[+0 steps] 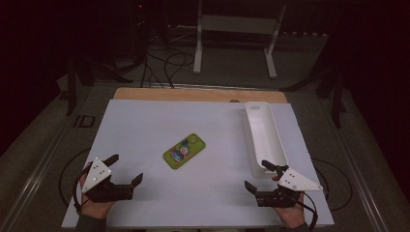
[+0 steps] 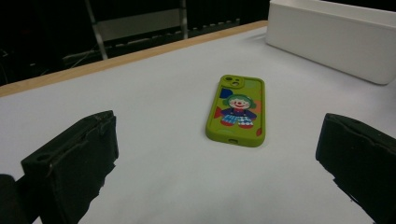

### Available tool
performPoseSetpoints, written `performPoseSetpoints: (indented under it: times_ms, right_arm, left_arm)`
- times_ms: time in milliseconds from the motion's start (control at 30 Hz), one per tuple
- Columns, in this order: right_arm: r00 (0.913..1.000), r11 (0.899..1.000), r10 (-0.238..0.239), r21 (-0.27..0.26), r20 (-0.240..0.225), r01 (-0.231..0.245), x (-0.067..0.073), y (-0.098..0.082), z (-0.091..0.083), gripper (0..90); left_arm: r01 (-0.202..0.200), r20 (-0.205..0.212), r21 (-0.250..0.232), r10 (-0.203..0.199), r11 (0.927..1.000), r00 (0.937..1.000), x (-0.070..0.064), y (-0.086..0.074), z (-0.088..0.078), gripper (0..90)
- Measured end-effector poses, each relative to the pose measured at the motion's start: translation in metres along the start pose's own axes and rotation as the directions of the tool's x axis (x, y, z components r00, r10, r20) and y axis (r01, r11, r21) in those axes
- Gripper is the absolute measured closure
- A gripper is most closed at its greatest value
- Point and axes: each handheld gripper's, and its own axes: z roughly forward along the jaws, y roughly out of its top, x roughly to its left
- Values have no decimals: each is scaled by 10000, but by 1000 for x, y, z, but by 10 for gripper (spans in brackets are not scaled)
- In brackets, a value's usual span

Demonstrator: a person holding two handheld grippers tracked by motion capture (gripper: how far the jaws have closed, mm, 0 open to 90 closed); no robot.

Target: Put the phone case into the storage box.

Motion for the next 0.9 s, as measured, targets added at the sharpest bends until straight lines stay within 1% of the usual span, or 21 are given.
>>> performPoseSetpoints:
  times_ms: [167, 267, 367, 467, 533, 700, 800, 900]
  right_arm:
    - [10000, 10000, -35, -65, 30, 35, 0, 1, -1, 93]
    - [10000, 9999, 52, -103, 74, -51, -1, 1, -1, 93]
    - [9999, 9999, 85, -125, 101, -84, -2, 0, -1, 93]
    - [9999, 9998, 116, -152, 127, -114, -2, 0, -1, 93]
    - [9998, 9997, 169, -177, 115, -167, -3, 0, -1, 93]
    - [9997, 9996, 229, -172, 96, -228, -3, 0, -1, 93]
    - [9997, 9996, 232, -170, 115, -230, -3, 0, -1, 93]
    - [9995, 9996, 259, -156, 193, -256, -4, 0, -2, 93]
  left_arm:
    - [10, 36, -2, -10, 10000, 10000, 0, 2, -1, 0]
    - [41, 58, 18, -41, 10000, 10000, 1, 5, -2, 0]
    - [45, 84, -23, -45, 10000, 10000, 2, 9, -3, 0]
    - [149, 173, -109, -147, 9998, 9997, 4, 15, -5, 0]
    - [123, 215, -82, -122, 9999, 9997, 5, 19, -5, 0]
    - [75, 351, 164, -81, 9998, 9994, 7, 29, -2, 0]
    - [124, 390, 242, -133, 9996, 9992, 9, 33, 0, 0]
    - [200, 514, 463, -224, 9987, 9984, 11, 38, 6, 0]
